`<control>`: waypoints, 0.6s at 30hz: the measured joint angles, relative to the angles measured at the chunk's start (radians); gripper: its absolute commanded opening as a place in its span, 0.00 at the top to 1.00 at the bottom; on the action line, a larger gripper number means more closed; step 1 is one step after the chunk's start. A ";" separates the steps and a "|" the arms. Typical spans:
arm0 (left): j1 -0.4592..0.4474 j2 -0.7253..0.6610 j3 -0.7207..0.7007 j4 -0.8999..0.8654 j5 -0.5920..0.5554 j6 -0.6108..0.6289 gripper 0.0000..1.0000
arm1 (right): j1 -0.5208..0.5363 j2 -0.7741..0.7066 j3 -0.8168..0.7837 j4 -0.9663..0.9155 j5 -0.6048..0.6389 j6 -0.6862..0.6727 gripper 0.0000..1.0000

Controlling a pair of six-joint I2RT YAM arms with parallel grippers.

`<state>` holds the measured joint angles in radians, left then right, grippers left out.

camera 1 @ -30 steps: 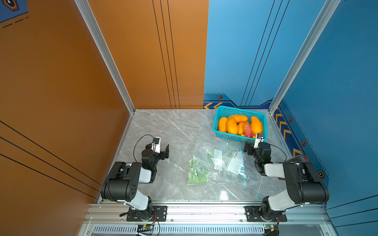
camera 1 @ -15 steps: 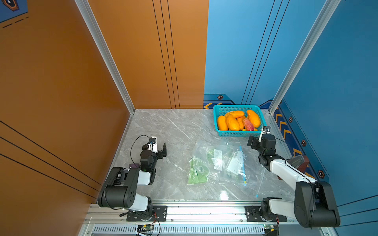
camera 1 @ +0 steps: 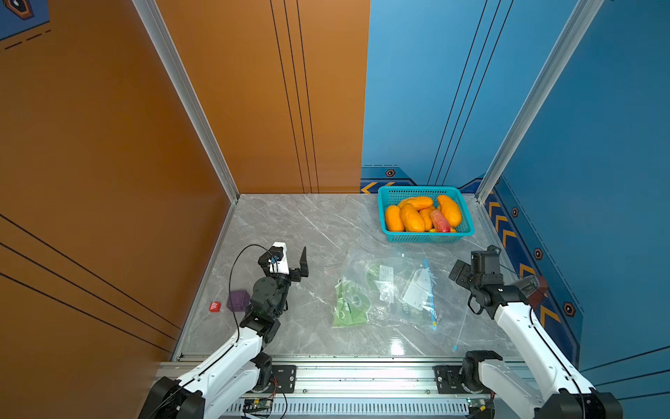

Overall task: Place the mango in a zip-top bag and seal the zipper
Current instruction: Pick up the zipper food storage bag.

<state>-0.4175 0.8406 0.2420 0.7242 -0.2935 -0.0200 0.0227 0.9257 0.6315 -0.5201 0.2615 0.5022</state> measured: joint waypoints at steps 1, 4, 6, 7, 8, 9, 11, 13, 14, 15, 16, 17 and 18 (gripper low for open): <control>-0.043 -0.013 0.024 -0.050 -0.016 -0.012 0.02 | 0.000 -0.022 0.000 -0.050 -0.004 0.022 0.00; -0.160 -0.003 0.106 -0.181 -0.060 -0.046 0.02 | -0.002 -0.077 -0.002 -0.158 -0.020 0.082 0.00; -0.218 0.033 0.164 -0.245 -0.076 -0.069 0.02 | -0.005 -0.105 -0.007 -0.208 -0.042 0.125 0.00; -0.241 0.058 0.195 -0.275 -0.081 -0.081 0.02 | -0.007 -0.113 -0.012 -0.228 -0.057 0.144 0.01; -0.261 0.092 0.233 -0.309 -0.082 -0.095 0.02 | -0.010 -0.117 -0.017 -0.243 -0.072 0.162 0.02; -0.276 0.127 0.272 -0.342 -0.082 -0.108 0.02 | -0.010 -0.117 -0.023 -0.254 -0.083 0.177 0.04; -0.302 0.207 0.359 -0.412 -0.076 -0.138 0.02 | -0.010 -0.117 -0.041 -0.269 -0.103 0.206 0.07; -0.325 0.283 0.442 -0.475 -0.065 -0.160 0.02 | -0.011 -0.116 -0.060 -0.280 -0.116 0.229 0.09; -0.339 0.321 0.482 -0.507 -0.056 -0.168 0.02 | -0.011 -0.114 -0.070 -0.284 -0.126 0.239 0.09; -0.351 0.351 0.515 -0.537 -0.048 -0.174 0.02 | -0.011 -0.113 -0.078 -0.286 -0.131 0.246 0.09; -0.368 0.391 0.561 -0.578 -0.036 -0.183 0.02 | -0.012 -0.114 -0.087 -0.288 -0.136 0.256 0.09; -0.381 0.425 0.599 -0.614 -0.024 -0.189 0.02 | -0.012 -0.114 -0.097 -0.292 -0.140 0.265 0.09; -0.393 0.458 0.639 -0.653 -0.011 -0.195 0.02 | -0.012 -0.116 -0.104 -0.292 -0.145 0.273 0.08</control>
<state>-0.8104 1.2987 0.8806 0.0708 -0.3050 -0.2153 0.0105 0.8101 0.5274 -0.8124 0.1162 0.7750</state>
